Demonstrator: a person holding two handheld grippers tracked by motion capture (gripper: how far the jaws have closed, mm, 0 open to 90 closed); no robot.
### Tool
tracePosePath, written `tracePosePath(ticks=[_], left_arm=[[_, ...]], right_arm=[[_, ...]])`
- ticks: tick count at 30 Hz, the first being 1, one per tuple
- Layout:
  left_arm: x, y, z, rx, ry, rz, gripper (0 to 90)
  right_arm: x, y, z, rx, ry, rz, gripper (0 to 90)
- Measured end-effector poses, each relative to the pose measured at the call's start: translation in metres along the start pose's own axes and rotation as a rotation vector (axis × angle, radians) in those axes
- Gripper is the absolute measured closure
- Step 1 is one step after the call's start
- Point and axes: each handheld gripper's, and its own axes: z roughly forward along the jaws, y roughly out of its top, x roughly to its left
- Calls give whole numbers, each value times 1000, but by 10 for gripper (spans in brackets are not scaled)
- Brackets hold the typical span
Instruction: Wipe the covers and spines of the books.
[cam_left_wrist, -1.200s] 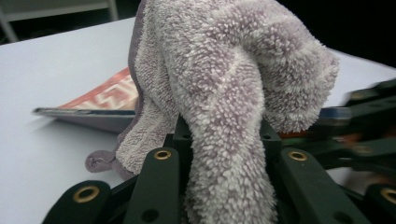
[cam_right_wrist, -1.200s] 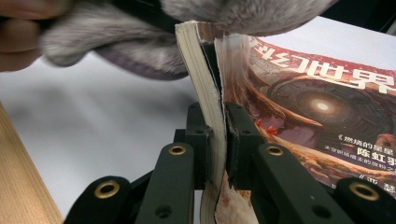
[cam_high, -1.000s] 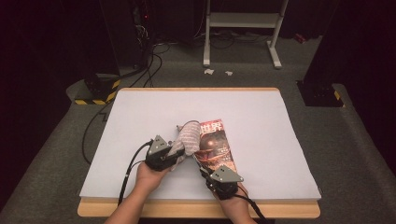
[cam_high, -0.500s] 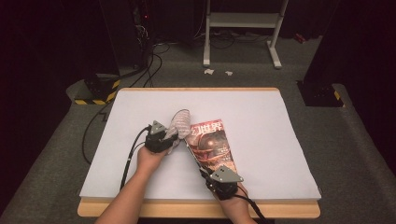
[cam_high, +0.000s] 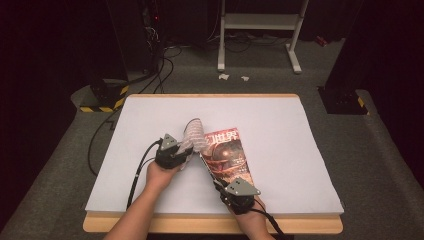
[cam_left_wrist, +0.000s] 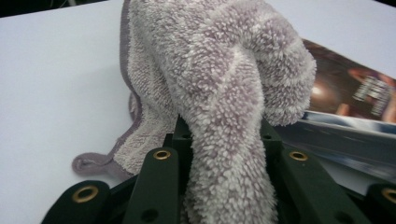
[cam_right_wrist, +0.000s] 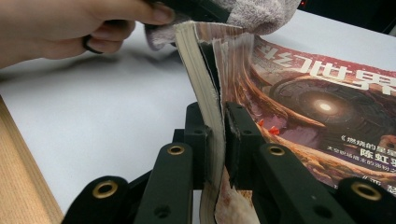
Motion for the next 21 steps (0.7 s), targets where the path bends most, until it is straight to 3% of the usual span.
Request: tracePosePath(ticks=[1, 12, 21], left_arm=[[0, 0, 0, 0, 0, 0, 696], [-51, -7, -37, -67, -88, 84, 694], [-81, -4, -57, -87, -152, 118, 690]], right_arm=[[0, 0, 0, 0, 0, 0, 806], [0, -1, 0, -2, 2, 1, 801], [-2, 0, -1, -11, 3, 14, 802]])
